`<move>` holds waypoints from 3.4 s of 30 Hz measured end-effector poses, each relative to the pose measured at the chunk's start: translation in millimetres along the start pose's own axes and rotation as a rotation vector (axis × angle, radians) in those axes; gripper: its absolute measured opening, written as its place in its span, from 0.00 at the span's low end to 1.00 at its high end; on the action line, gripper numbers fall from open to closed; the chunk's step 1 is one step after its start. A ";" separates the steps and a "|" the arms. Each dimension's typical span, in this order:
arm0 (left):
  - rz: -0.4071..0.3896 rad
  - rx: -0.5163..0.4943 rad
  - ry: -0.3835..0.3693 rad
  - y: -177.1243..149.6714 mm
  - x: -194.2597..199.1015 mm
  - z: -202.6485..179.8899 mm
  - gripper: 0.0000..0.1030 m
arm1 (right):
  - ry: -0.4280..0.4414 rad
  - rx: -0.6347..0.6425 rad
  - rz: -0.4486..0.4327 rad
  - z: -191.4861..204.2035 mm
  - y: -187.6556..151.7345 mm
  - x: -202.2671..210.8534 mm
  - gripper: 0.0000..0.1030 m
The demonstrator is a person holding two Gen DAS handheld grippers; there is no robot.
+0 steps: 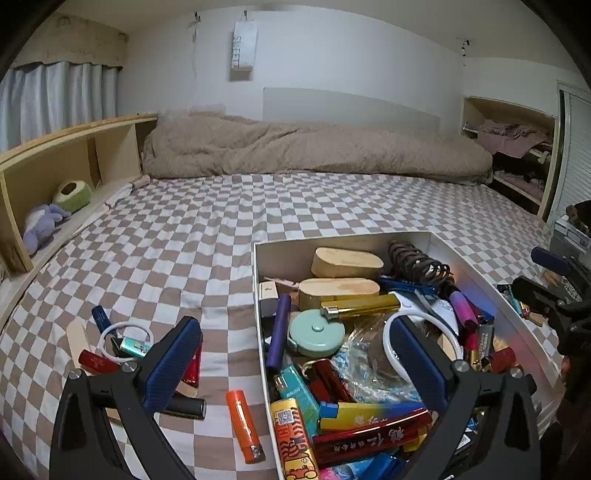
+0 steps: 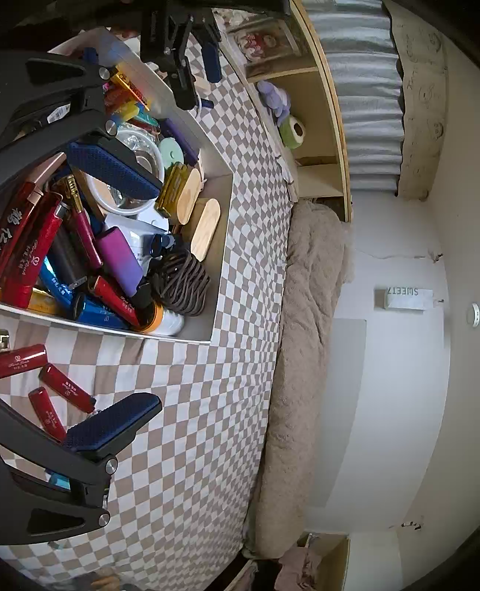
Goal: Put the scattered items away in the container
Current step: 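Move both tools back from the box toward the remaining lighters, then grasp a red lighter with the right tool while the left tool grasps a wooden stick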
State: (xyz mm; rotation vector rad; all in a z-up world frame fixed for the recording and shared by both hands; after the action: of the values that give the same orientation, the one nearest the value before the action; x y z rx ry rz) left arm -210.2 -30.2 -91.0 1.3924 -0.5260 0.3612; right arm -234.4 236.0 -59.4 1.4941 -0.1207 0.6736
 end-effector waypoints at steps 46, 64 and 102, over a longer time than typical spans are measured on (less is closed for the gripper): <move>-0.019 0.118 0.077 -0.9 2.7 55.2 1.00 | -0.251 -0.086 0.062 -129.9 -20.0 1.6 1.00; -0.013 0.116 0.095 -2.5 6.1 77.4 1.00 | -0.269 -0.050 0.288 -150.2 -65.4 -34.1 1.00; 0.323 0.058 0.199 -151.3 1.3 185.9 1.00 | -0.320 0.007 0.482 -167.9 -113.7 -48.9 1.00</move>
State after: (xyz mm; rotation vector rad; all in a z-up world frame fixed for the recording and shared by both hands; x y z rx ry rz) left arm -153.6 -236.8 -198.7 1.3096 -0.5794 0.7732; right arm -274.3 384.8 -200.1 1.5842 -0.7418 0.8086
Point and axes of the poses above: each gripper's, at about its wrist camera, not at the fingertips, and x roughly against the way its jaws point, z to its left, y to its top, the point moved 5 cm from there along -x, roughly the way its jaws point, and after that the axes turned 8 degrees about -x, right-handed, at the moved point
